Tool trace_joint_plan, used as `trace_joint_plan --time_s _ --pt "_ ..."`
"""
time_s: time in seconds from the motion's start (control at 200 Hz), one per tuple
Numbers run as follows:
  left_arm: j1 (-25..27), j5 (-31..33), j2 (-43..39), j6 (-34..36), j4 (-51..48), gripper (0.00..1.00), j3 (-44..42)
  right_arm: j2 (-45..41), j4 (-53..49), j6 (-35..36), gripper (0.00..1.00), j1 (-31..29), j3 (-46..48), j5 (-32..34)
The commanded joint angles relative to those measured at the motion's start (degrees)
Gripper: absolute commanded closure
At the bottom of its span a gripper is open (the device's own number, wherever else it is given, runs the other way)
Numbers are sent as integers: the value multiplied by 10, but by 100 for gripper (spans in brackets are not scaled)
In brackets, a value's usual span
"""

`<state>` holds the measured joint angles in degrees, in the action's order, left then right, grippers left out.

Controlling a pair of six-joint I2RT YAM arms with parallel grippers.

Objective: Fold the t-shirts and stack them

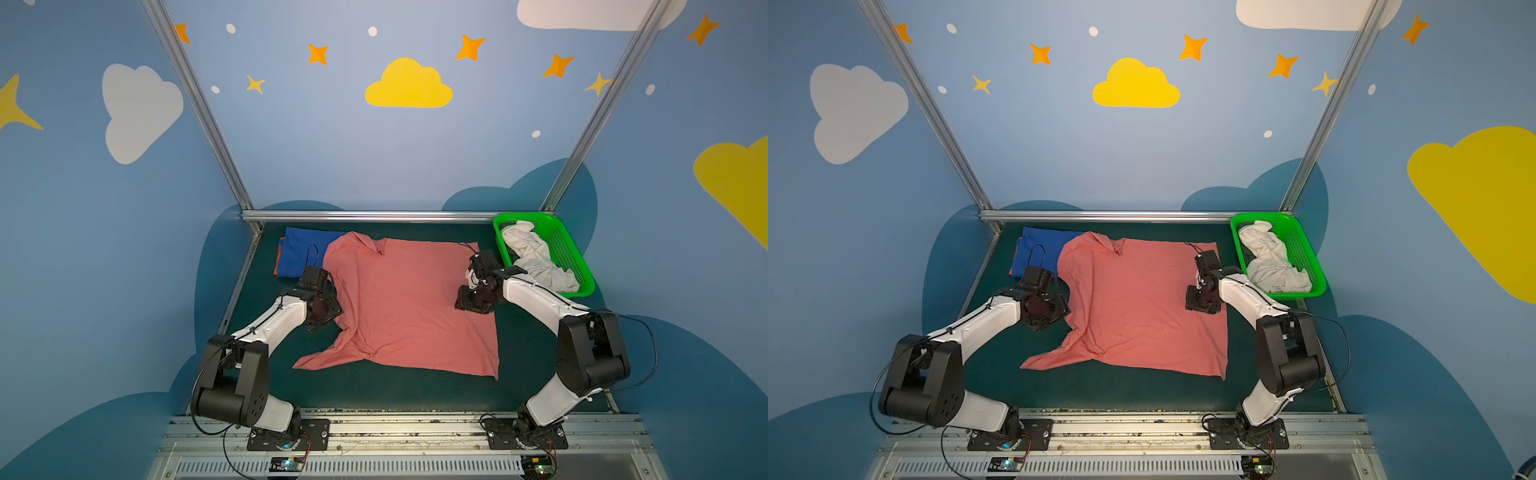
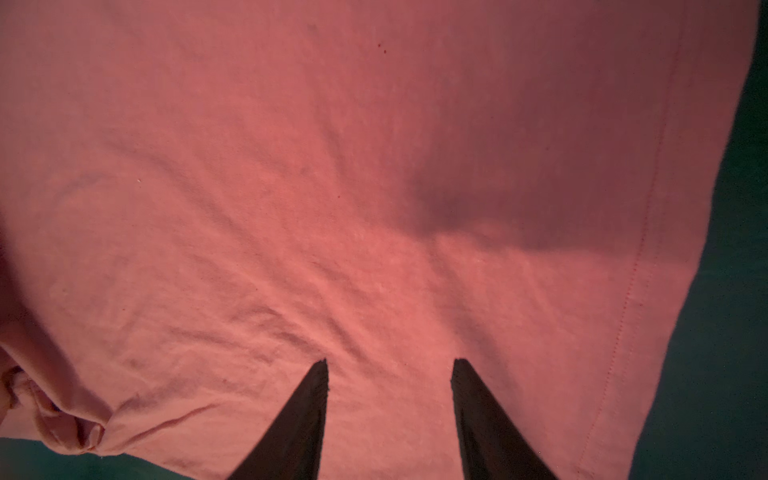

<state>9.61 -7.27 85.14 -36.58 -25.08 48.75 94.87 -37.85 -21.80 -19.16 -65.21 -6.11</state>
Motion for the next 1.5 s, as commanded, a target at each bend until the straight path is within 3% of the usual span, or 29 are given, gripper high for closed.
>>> trace_joint_plan --time_s 0.0,0.14,0.33,0.486,0.556,0.626,0.811,0.881,0.996,1.137,1.492 --pt "-13 -24 19 -24 90 31 -13 -11 -3 1 50 3 11 1" --pt "-23 -41 52 -25 127 43 -14 -13 -5 1 50 4 16 3" --pt "-30 -45 65 -25 126 76 -3 -19 -7 0 50 4 20 9" --pt "-33 -33 55 -12 103 94 7 -15 -7 2 51 7 28 12" --pt "-34 -34 54 -11 99 92 9 -11 -6 1 51 8 31 10" --pt "-34 -36 59 -10 93 71 12 -8 -5 0 51 8 33 8" --pt "-35 -45 69 -13 109 57 0 -7 -2 -1 51 9 33 7" --pt "-34 -45 78 -15 112 65 -1 -6 -2 0 51 9 33 8" --pt "-34 -43 94 -8 88 95 11 -6 -4 0 51 9 35 12" --pt "-42 -4 81 5 47 95 29 -1 -5 0 51 12 41 18" --pt "-60 175 44 75 -77 95 125 37 -11 0 52 13 36 30"
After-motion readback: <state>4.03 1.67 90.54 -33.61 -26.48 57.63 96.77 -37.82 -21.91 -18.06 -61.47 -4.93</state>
